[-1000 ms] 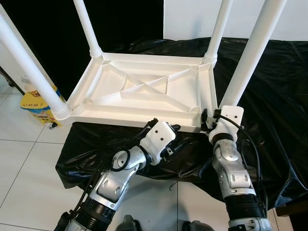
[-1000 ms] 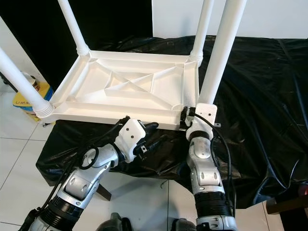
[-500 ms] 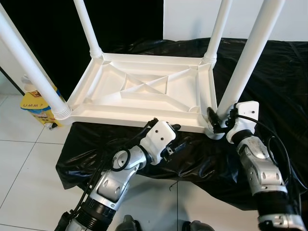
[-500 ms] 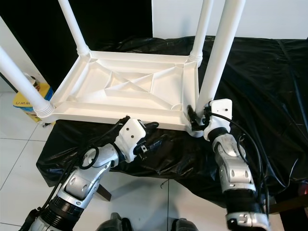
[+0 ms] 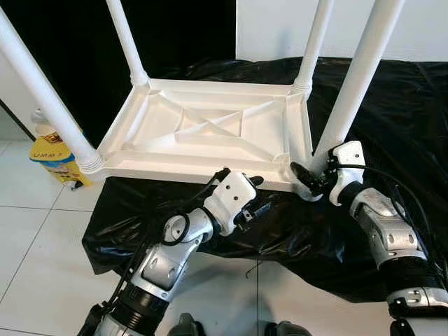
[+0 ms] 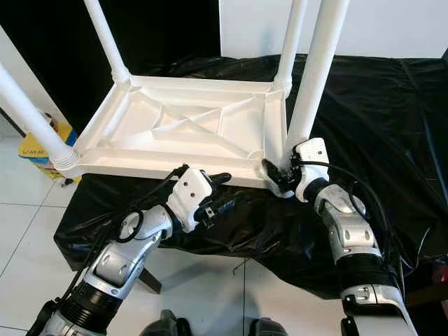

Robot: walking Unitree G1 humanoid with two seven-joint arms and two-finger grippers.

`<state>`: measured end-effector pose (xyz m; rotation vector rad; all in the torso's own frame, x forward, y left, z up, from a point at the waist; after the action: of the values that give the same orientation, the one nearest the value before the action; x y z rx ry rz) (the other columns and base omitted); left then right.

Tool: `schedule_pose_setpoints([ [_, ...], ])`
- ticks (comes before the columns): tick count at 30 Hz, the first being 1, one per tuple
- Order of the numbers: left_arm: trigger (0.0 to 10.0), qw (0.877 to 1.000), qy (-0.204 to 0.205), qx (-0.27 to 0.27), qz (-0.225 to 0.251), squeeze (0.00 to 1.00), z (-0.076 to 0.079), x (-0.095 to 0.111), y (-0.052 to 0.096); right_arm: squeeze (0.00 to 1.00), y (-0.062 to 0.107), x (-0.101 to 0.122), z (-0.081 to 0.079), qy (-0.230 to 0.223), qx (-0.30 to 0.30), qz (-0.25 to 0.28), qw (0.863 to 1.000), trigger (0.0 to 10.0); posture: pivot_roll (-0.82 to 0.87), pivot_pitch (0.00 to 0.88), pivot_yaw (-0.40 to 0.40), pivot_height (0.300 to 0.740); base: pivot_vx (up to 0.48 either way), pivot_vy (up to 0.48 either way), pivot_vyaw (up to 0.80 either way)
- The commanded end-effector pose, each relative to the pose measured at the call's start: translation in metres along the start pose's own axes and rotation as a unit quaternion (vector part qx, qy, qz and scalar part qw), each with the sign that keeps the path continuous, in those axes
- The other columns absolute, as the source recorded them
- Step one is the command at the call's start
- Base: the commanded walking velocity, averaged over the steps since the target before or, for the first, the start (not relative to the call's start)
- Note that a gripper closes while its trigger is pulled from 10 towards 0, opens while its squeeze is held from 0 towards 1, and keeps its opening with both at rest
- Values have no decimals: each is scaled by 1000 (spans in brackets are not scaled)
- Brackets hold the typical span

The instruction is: Building children table

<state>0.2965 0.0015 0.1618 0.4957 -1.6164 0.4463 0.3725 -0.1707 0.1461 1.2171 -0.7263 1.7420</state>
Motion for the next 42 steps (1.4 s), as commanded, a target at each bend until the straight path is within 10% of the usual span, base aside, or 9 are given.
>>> schedule_pose_setpoints([
  [1, 10000, 1000, -5, 7, -3, 0, -3, -1, 2, 0, -4, -1, -13, -2, 29, 1, 1000, 0, 53, 76, 20, 740, 0, 0, 0],
  [10, 10000, 1000, -4, 4, -5, 0, -2, -2, 2, 0, 3, -14, -4, -4, -9, -16, 1000, 0, 46, 80, 31, 740, 0, 0, 0],
  [11, 10000, 1000, -4, 4, -5, 0, -2, -2, 2, 0, 4, -17, -1, -3, -21, -23, 1000, 3608, 46, 80, 32, 740, 0, 0, 0],
  [12, 10000, 1000, -4, 4, -5, 0, -2, -2, 2, 0, 4, -17, -1, -3, -21, -23, 1000, 3608, 46, 80, 32, 740, 0, 0, 0],
  [13, 10000, 1000, -4, 4, -5, 0, -2, -2, 3, 0, 5, -20, 2, -9, -38, -31, 999, 10000, 46, 82, 33, 740, 0, 0, 0],
  [29, 10000, 1000, -4, 3, -7, 0, -3, -3, 4, 0, 12, -31, 21, -22, -130, -60, 989, 10000, 41, 85, 40, 740, 0, 0, 0],
  [32, 10000, 1000, -5, 0, -8, 0, -2, -3, 4, 0, 25, -35, 48, -52, -275, -83, 957, 10000, 41, 80, 41, 740, 0, 0, 0],
  [42, 10000, 1000, -6, 0, -9, 0, -2, -4, 4, 0, 37, -36, 56, -69, -378, -96, 918, 10000, 49, 74, 35, 740, 0, 0, 0],
])
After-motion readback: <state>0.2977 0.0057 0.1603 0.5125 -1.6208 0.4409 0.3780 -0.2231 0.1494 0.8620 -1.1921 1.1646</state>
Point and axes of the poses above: a point about 5 cm out from each wrist's last joint towards the gripper, its own y axis pointing back from the gripper into the wrist, its own x axis along the axis of the wrist's last joint, z = x × y, the point moved 5 cm from there along -y, pointing out of the wrist towards the gripper, and after that the axes turned 12 degrees about y, right-handed, at the moved point
